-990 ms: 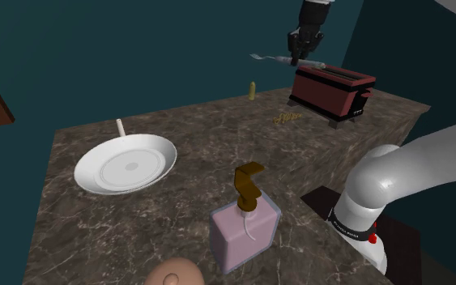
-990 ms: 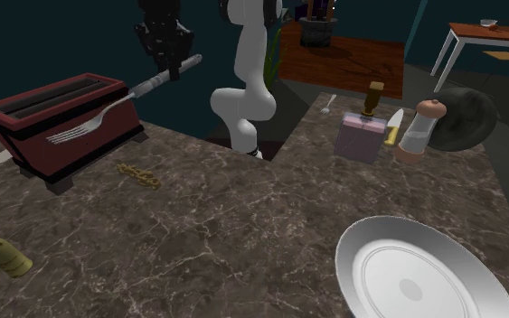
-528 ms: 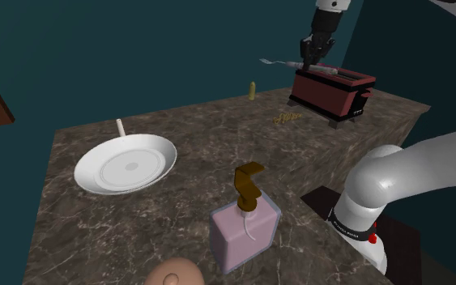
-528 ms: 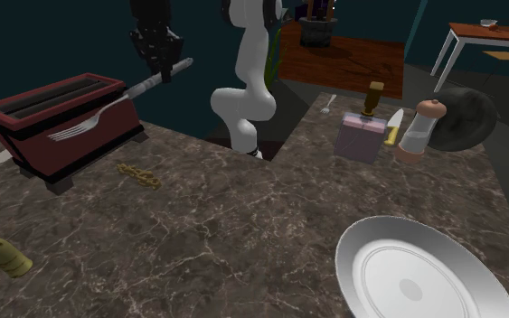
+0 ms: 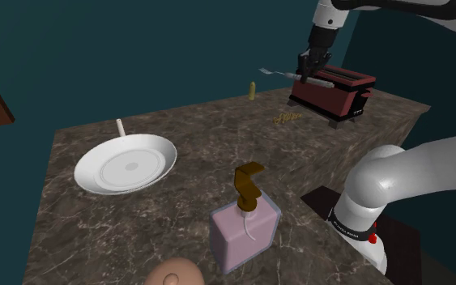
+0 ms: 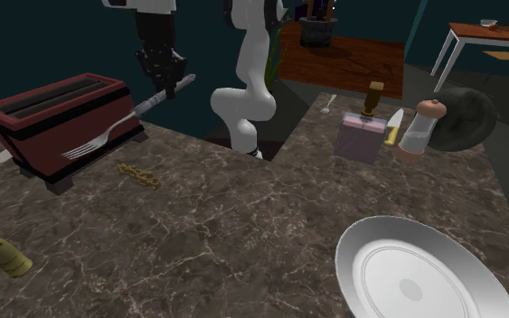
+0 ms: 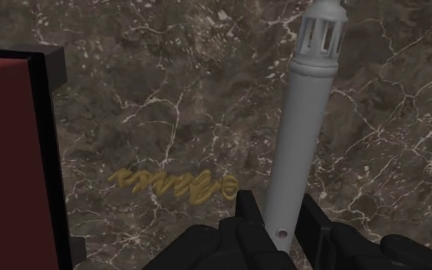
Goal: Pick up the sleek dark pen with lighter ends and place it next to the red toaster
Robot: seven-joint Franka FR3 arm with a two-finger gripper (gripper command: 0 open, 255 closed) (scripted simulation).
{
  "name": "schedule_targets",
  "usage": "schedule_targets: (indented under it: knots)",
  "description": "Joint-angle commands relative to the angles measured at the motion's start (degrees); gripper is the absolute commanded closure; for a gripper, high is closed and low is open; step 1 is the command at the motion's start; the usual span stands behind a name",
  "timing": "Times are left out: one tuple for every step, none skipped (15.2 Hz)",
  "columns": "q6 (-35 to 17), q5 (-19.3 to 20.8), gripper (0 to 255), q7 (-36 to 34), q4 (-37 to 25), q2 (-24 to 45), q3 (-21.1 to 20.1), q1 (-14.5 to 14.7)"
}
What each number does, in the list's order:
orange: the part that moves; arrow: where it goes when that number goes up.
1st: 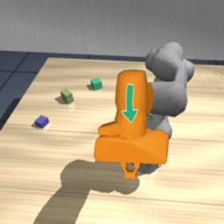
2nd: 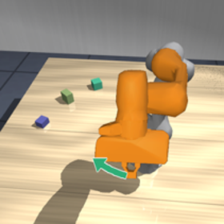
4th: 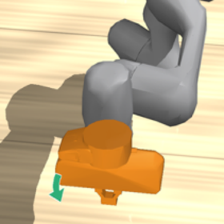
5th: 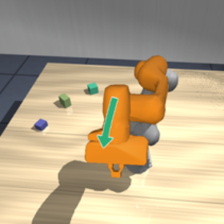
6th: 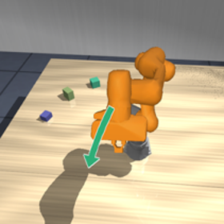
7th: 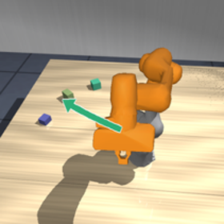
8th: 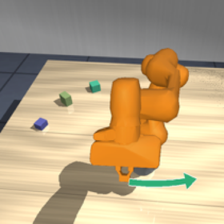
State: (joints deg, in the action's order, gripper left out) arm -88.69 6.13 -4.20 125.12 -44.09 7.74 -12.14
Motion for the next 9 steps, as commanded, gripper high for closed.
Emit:
schedule_targets:
  knots:
    - [-1.6,0.1,255,-0.1,2.2,-0.6,0.1,-0.1]
    - [-2.2,0.2,255,-0.1,3.1,-0.9,0.1,-0.1]
    - [-2.9,0.2,255,-0.2,4.1,-1.2,0.2,-0.1]
    - [-3.6,0.3,255,-0.2,5.1,-1.5,0.2,-0.2]
    - [-4.3,0.3,255,-0.2,6.0,-1.8,0.3,-0.2]
    - [-4.9,0.4,255,-0.2,7.0,-2.0,0.3,-0.2]
    - [-5.6,0.5,255,-0.3,7.9,-2.3,0.4,-0.3]
    - [-6.3,0.5,255,-0.3,8.8,-2.5,0.4,-0.3]
    - [-7.0,0.6,255,-0.3,9.7,-2.8,0.5,-0.3]
